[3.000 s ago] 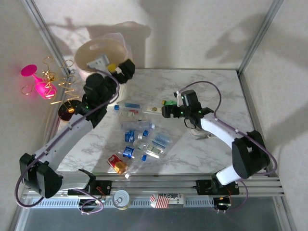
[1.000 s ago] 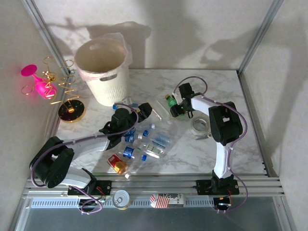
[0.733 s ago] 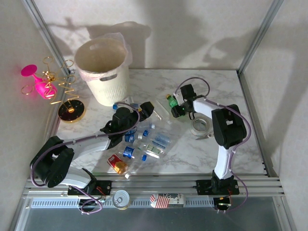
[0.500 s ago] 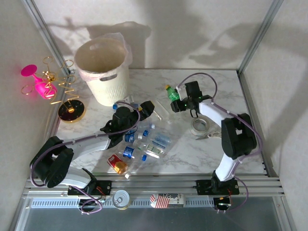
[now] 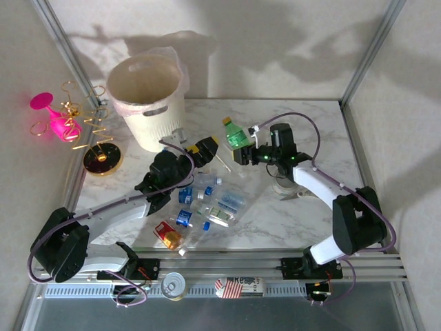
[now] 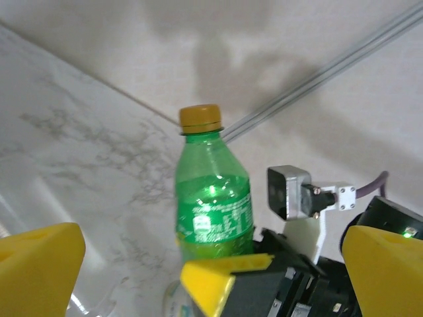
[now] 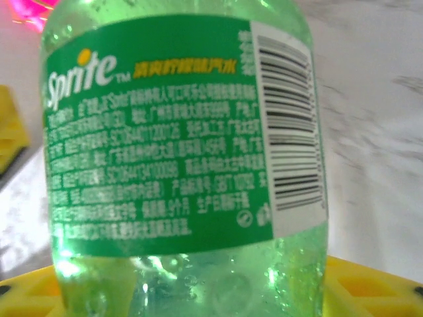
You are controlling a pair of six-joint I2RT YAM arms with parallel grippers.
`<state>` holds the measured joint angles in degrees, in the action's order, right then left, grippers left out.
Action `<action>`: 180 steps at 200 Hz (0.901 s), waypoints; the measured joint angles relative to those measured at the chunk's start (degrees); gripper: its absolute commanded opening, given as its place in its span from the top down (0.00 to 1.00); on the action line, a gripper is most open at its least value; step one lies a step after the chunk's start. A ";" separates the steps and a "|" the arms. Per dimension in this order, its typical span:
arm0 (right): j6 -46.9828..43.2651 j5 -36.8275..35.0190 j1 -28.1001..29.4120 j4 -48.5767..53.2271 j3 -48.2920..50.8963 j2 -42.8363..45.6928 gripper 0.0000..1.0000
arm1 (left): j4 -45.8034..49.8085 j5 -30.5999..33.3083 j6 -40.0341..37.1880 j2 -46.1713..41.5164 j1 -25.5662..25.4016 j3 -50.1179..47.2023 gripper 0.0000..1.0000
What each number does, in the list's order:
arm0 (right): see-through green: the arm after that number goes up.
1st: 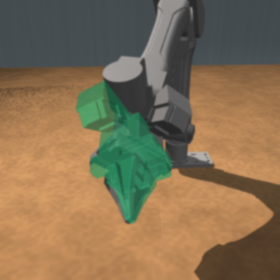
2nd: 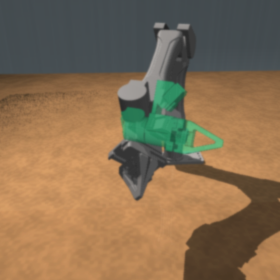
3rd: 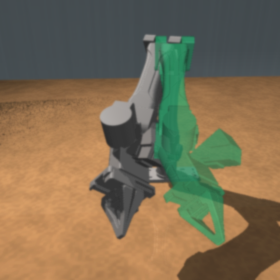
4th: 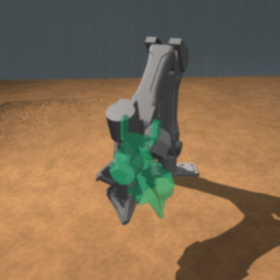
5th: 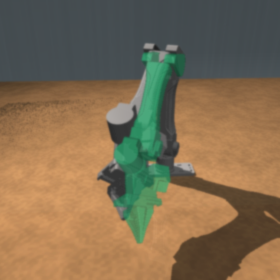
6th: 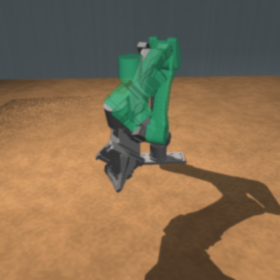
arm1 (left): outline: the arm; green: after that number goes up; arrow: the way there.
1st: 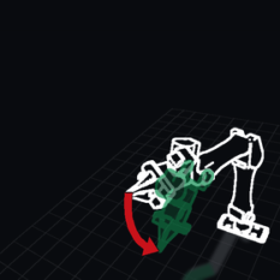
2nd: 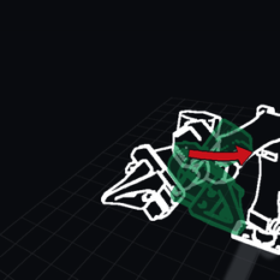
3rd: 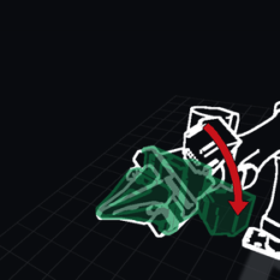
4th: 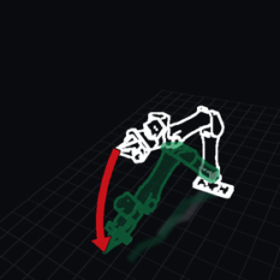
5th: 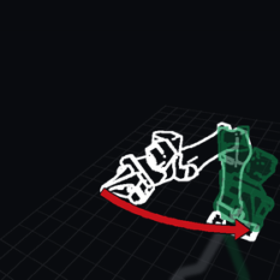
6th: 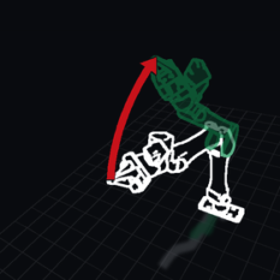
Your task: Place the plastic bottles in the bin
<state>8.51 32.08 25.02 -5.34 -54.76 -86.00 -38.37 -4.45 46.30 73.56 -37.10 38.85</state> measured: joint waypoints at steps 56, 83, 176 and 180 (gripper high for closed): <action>1.38 4.07 5.16 -2.05 -1.84 -0.48 0.51 | -2.67 -3.32 0.04 1.01 -1.40 0.00 0.04; 1.38 5.14 6.45 -2.16 -3.61 -0.70 0.51 | -3.21 -3.98 0.04 1.53 -1.49 0.00 0.07; 0.90 9.68 8.79 -2.14 -5.79 -2.69 0.52 | -4.57 -4.31 0.90 3.10 -1.42 0.00 0.25; 0.68 9.81 8.79 -2.12 -5.92 -2.73 0.52 | -4.57 -4.09 0.90 3.10 -1.42 0.00 0.27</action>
<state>9.19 41.89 33.80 -7.46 -60.69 -88.73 -42.94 -8.54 47.20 76.66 -38.52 38.85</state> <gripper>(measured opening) 0.619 0.782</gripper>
